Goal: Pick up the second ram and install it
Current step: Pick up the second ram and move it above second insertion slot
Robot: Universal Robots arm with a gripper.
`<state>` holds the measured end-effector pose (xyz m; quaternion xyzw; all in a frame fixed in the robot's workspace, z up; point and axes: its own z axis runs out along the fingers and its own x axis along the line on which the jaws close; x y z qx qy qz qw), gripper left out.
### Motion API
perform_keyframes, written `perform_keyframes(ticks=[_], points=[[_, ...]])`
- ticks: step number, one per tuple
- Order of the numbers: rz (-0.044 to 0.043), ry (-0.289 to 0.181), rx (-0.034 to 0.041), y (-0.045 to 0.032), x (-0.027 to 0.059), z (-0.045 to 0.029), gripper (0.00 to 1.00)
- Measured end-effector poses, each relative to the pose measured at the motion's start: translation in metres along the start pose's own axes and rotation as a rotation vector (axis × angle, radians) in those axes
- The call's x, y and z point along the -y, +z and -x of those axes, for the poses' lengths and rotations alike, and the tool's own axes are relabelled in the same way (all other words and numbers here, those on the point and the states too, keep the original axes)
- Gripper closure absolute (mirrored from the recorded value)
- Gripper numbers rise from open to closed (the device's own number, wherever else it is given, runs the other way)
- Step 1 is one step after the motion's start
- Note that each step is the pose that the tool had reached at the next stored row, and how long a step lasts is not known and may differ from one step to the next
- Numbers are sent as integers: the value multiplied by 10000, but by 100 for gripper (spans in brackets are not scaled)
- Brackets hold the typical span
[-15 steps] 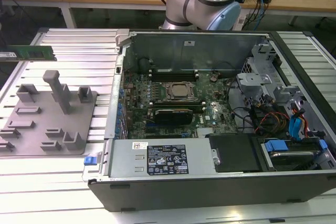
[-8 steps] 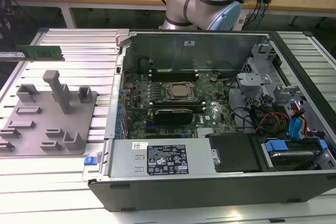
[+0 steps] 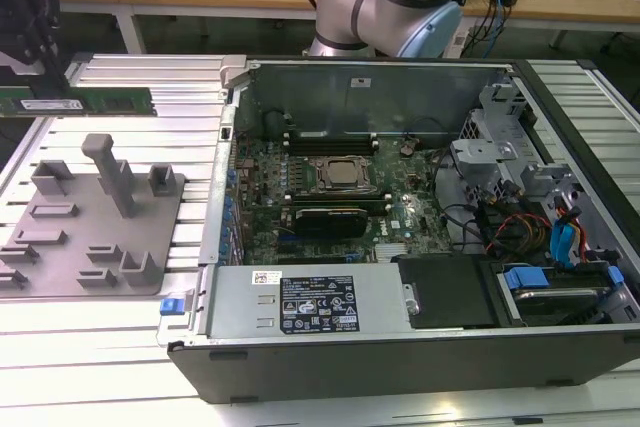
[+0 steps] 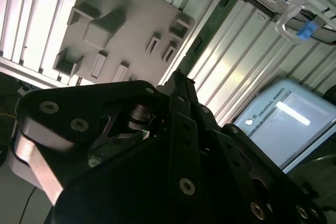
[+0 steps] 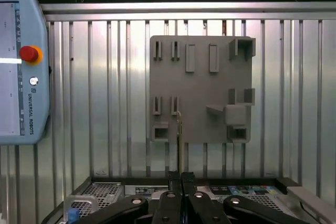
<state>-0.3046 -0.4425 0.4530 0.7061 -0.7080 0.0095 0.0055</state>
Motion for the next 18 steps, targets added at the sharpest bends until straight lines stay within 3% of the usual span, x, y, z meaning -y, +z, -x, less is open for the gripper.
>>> perform_keyframes(ticks=[8,16,18], points=[[1,0,0,1,264,1,91],[1,0,0,3,464,1,91],[1,0,0,3,551,2,91]])
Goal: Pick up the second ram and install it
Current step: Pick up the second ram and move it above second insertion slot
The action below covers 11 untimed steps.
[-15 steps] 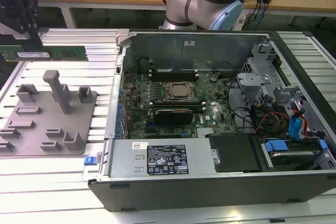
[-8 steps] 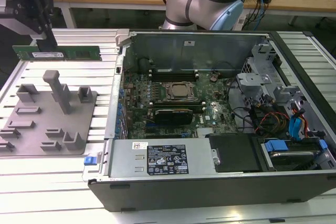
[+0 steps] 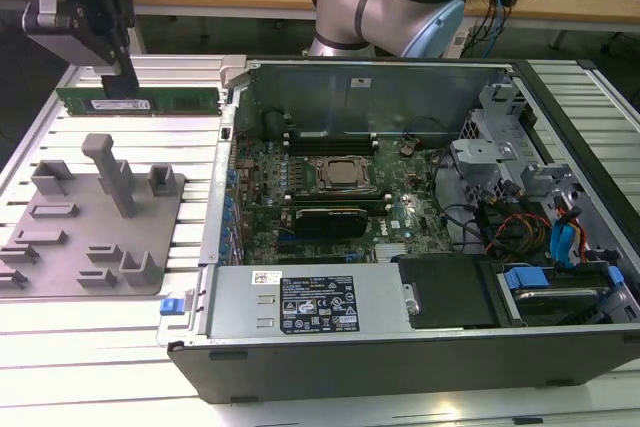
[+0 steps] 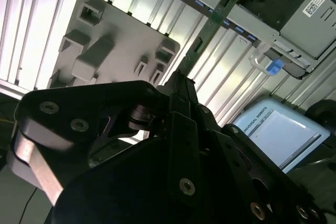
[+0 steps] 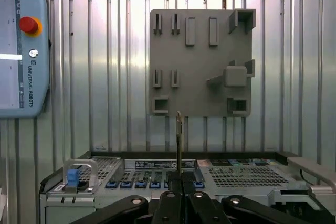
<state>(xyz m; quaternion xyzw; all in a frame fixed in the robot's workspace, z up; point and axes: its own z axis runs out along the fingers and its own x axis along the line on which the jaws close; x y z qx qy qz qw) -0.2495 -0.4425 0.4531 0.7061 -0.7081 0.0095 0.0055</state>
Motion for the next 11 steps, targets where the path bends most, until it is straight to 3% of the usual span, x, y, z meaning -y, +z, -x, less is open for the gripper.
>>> perform_keyframes(ticks=[5,11], points=[[0,0,0,1,132,0,91],[0,-1,-1,1,232,1,91]])
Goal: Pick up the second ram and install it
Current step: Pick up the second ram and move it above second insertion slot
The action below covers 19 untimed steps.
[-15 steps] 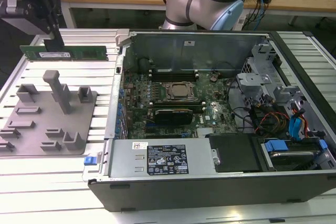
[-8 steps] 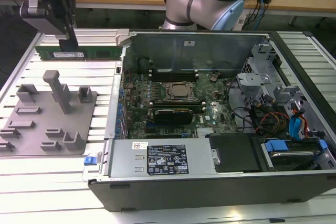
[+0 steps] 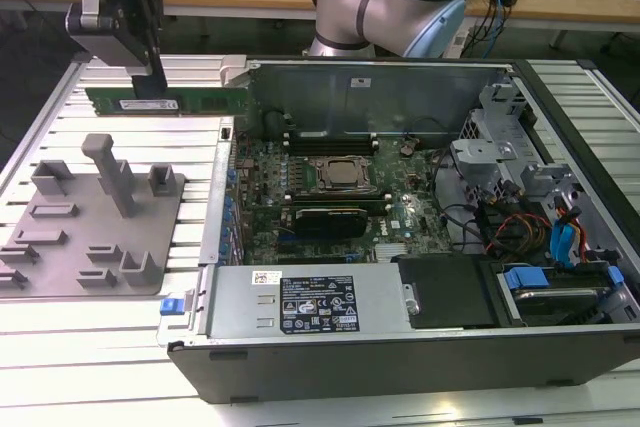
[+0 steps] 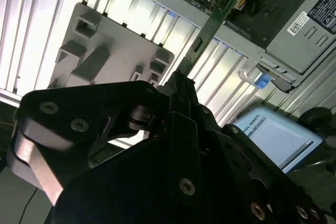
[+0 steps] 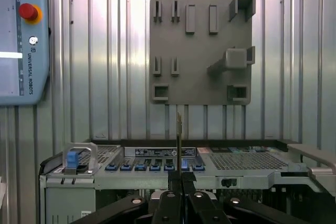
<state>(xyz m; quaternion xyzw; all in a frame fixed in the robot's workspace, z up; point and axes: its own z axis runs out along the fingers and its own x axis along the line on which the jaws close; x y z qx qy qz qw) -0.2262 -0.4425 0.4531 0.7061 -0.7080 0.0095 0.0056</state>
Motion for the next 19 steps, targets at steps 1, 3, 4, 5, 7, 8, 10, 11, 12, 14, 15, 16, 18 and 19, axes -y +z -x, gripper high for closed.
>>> perform_keyframes(ticks=[1,3,4,5,7,8,10,11,12,14,15,16,18,19], points=[[0,0,1,0,18,0,91],[0,0,0,1,55,0,91],[0,0,0,0,75,0,91],[0,0,0,0,84,0,91],[0,1,0,1,114,1,91],[-1,0,1,1,133,0,91],[0,0,0,1,186,1,91],[-1,0,0,1,216,1,91],[-1,0,0,2,241,1,91],[0,0,0,2,273,1,91],[0,0,1,2,289,1,91],[0,1,0,2,413,1,91],[1,0,0,3,529,2,91],[1,1,0,3,561,2,91]])
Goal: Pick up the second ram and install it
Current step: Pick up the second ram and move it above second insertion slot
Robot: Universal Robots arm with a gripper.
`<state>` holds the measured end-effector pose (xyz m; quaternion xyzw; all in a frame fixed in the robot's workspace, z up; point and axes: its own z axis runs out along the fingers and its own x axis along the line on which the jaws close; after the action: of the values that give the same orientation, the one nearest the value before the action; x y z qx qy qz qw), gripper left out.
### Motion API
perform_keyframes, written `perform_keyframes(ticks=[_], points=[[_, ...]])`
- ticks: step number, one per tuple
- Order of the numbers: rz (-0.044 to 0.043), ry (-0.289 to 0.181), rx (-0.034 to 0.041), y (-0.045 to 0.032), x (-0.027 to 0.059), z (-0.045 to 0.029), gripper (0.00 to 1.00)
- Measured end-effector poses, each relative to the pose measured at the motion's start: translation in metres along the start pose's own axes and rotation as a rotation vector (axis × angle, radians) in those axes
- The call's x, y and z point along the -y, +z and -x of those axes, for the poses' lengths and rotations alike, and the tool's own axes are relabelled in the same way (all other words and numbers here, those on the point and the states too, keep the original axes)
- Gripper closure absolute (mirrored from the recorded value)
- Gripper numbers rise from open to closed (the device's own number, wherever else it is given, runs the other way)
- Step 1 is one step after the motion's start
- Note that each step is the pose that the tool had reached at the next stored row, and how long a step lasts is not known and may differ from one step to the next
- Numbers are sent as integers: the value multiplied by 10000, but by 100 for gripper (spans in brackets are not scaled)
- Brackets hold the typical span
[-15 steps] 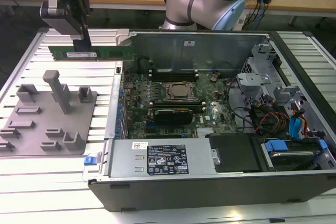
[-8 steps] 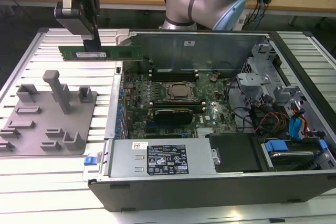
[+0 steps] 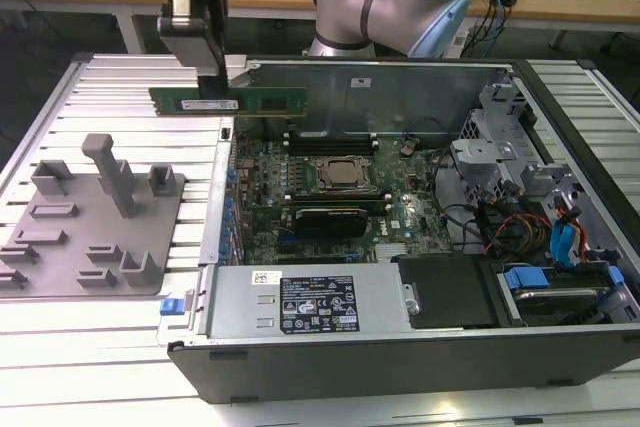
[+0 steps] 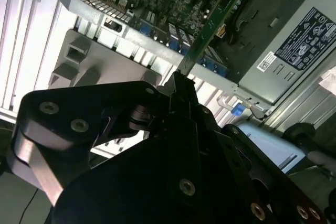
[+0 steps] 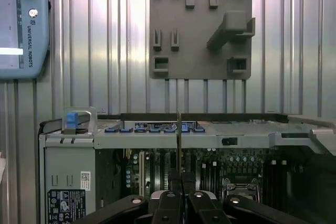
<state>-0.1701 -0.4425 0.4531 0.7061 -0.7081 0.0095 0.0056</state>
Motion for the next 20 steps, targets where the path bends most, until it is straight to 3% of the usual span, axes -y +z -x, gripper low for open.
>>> perform_keyframes(ticks=[8,12,15,20], points=[[0,-1,0,13,396,1,91],[47,-2,0,166,603,84,91],[62,-1,2,219,687,136,91],[61,-5,4,231,715,155,91]])
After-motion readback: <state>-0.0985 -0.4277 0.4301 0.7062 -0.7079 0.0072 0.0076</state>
